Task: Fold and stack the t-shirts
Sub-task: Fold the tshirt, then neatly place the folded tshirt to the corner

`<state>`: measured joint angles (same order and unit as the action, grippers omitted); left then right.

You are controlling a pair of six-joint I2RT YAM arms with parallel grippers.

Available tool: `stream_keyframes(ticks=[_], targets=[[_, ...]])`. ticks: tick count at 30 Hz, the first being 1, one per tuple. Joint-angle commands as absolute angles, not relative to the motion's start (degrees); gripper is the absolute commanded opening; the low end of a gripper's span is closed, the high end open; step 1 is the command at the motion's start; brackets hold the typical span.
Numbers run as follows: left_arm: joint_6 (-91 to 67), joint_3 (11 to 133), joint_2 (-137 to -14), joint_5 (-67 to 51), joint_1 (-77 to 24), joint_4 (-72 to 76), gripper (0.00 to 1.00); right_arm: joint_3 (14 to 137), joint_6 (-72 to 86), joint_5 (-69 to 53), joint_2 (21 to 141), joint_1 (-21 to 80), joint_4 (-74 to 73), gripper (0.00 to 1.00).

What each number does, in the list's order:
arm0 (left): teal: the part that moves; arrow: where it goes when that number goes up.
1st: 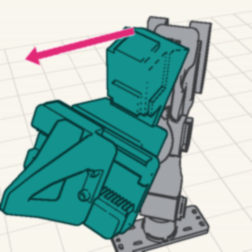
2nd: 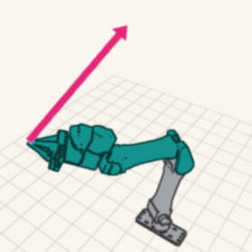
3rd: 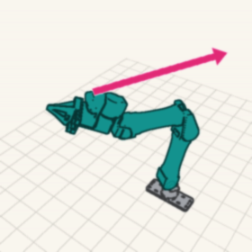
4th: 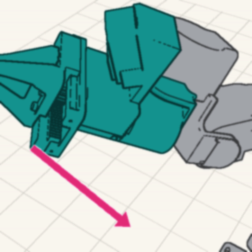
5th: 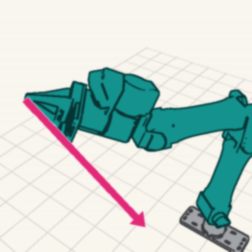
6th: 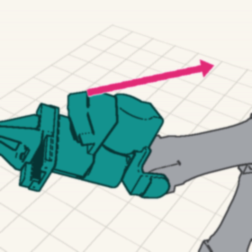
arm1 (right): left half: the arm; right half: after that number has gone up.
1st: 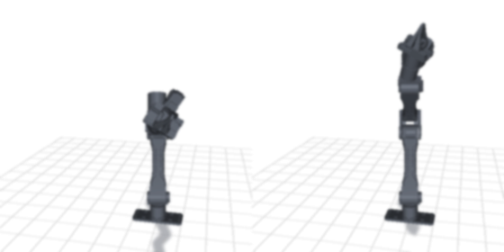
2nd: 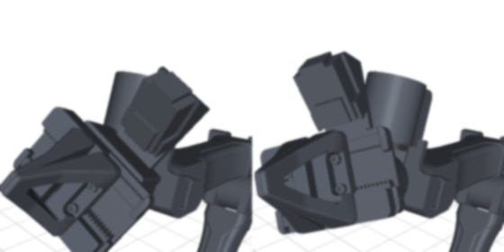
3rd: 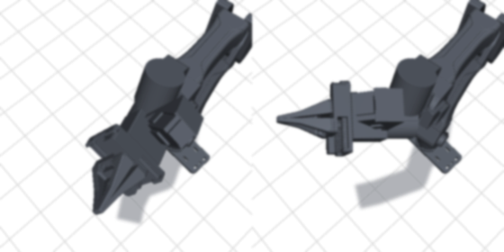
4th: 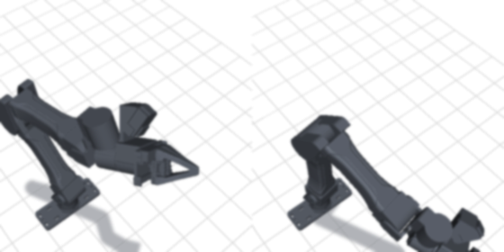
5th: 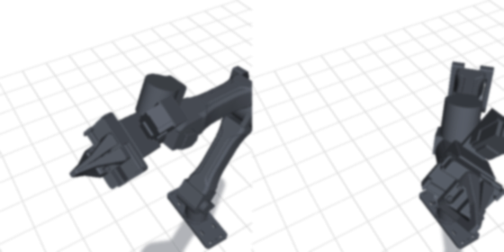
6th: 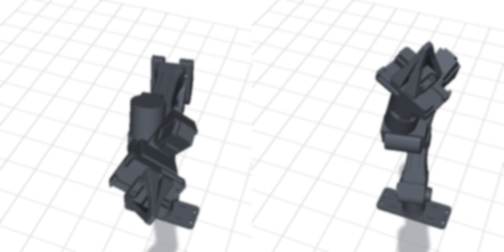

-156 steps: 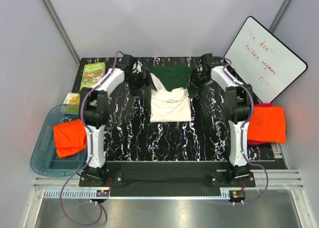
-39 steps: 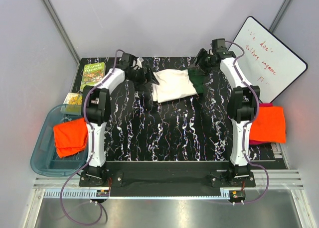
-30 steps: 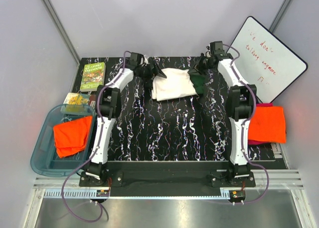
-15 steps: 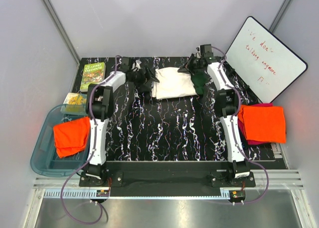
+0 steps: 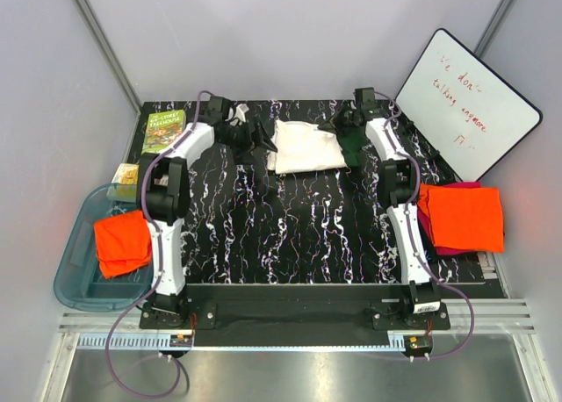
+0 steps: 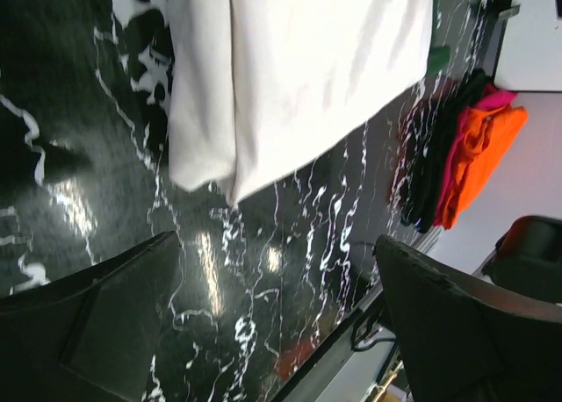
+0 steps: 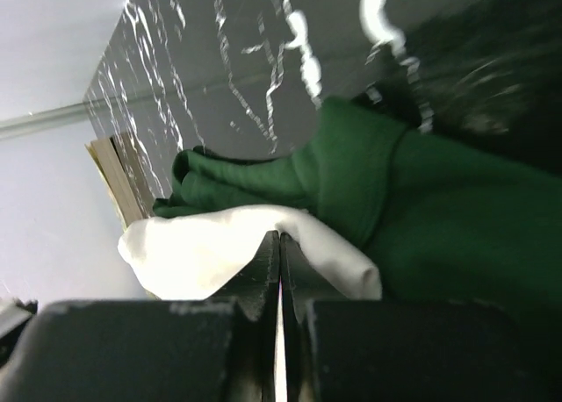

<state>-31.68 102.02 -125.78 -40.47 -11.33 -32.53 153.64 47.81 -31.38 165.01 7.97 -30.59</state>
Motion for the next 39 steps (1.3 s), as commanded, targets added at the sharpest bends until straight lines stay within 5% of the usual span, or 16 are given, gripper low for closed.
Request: stream_keyframes(ticks=[1,13,23,25,26,29,30,32,39], targets=[[-27.78,98.44,-118.32,-35.97,-11.25,-34.80,0.99,151.98,48.26,-31.90,165.33,6.41,-28.30,0.00],[-20.75,94.75,-107.06,-21.80,-10.99,-43.68,0.99,126.67,22.97,-25.59,146.53,15.98,-47.78,0.00],[-17.05,86.67,-99.76,-21.27,-10.63,-45.26,0.99,90.91,22.50,-20.23,122.37,21.53,-44.83,0.01],[-16.61,84.65,-97.83,-22.23,-10.63,-44.91,0.99,90.61,23.38,-17.33,115.34,21.53,-45.00,0.06],[-16.61,83.77,-96.34,-22.58,-10.63,-44.83,0.99,91.05,23.64,-16.18,110.96,21.53,-45.17,0.26],[-16.35,79.55,-93.18,-23.64,-10.63,-44.12,0.99,93.16,23.82,-10.83,104.88,21.45,-48.59,0.62],[-16.00,77.45,-92.38,-23.82,-10.63,-44.03,0.99,93.51,23.21,-9.51,103.98,21.36,-49.73,0.67],[-15.47,75.25,-90.10,-24.60,-10.72,-43.95,0.99,93.87,23.03,-5.37,101.88,21.10,-53.15,0.73],[-13.44,75.31,-86.13,-26.28,-19.06,-43.68,0.99,85.97,27.15,4.45,95.45,15.39,-58.08,0.70]])
